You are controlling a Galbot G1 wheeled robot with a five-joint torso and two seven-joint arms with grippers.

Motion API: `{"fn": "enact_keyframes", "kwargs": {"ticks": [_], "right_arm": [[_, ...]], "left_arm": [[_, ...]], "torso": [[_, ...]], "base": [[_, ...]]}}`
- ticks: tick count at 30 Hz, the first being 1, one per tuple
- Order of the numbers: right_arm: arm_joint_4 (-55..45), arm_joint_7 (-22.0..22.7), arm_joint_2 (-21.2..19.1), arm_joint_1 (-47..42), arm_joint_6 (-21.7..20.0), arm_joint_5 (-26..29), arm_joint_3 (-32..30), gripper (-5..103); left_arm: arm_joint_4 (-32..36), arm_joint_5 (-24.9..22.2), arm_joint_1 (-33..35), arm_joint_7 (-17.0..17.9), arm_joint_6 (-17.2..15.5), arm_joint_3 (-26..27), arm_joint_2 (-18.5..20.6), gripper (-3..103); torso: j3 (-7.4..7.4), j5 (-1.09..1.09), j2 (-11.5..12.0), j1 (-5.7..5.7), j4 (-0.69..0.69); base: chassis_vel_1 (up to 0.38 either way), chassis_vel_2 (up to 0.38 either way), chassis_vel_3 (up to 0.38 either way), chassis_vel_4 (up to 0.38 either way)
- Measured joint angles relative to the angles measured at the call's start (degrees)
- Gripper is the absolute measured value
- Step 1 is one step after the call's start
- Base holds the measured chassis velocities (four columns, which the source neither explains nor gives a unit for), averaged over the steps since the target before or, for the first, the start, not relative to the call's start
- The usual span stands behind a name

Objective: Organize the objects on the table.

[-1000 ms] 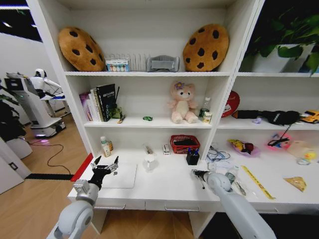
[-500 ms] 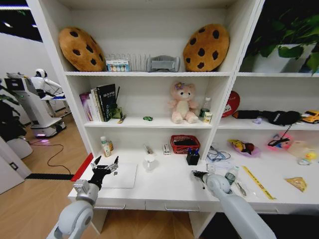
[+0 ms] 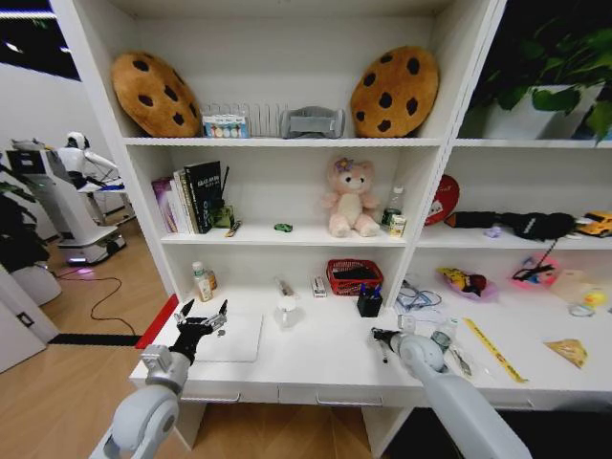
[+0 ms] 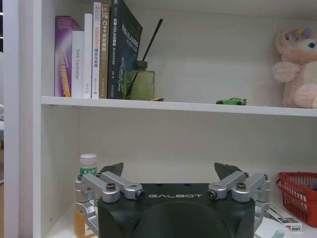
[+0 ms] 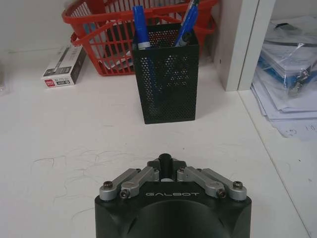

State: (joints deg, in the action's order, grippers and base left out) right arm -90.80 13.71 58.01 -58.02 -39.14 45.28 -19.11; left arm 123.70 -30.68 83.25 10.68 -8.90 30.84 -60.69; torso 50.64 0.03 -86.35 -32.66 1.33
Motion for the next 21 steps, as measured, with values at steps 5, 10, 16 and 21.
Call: {"fn": "enact_keyframes", "kwargs": {"ticks": [5, 10, 16, 21], "right_arm": [[0.7, -6.88, 0.21, 0.21, 9.75, -12.0, -0.59, 11], [4.05, -14.86, 1.38, 2.47, 29.4, -22.33, -0.34, 11], [11.1, -17.33, 5.03, 6.95, 45.69, -31.79, 0.06, 11], [16.41, -17.3, 9.71, 11.99, 53.49, -34.26, 0.53, 11]], "left_arm": [[0.0, 0.0, 0.0, 0.0, 0.01, 0.0, 0.0, 100], [0.0, 0.0, 0.0, 0.0, 0.01, 0.0, 0.0, 100], [0.0, 0.0, 0.0, 0.0, 0.01, 0.0, 0.0, 100], [0.0, 0.0, 0.0, 0.0, 0.01, 0.0, 0.0, 100]], "torso": [[0.01, -0.02, 0.01, -0.02, -0.01], [0.0, -0.04, 0.01, -0.01, 0.0], [0.0, -0.03, 0.01, -0.02, 0.0], [-0.01, -0.05, 0.0, -0.01, 0.0]], "base": [[0.0, 0.0, 0.0, 0.0], [0.0, 0.0, 0.0, 0.0], [0.0, 0.0, 0.0, 0.0], [0.0, 0.0, 0.0, 0.0]]}}
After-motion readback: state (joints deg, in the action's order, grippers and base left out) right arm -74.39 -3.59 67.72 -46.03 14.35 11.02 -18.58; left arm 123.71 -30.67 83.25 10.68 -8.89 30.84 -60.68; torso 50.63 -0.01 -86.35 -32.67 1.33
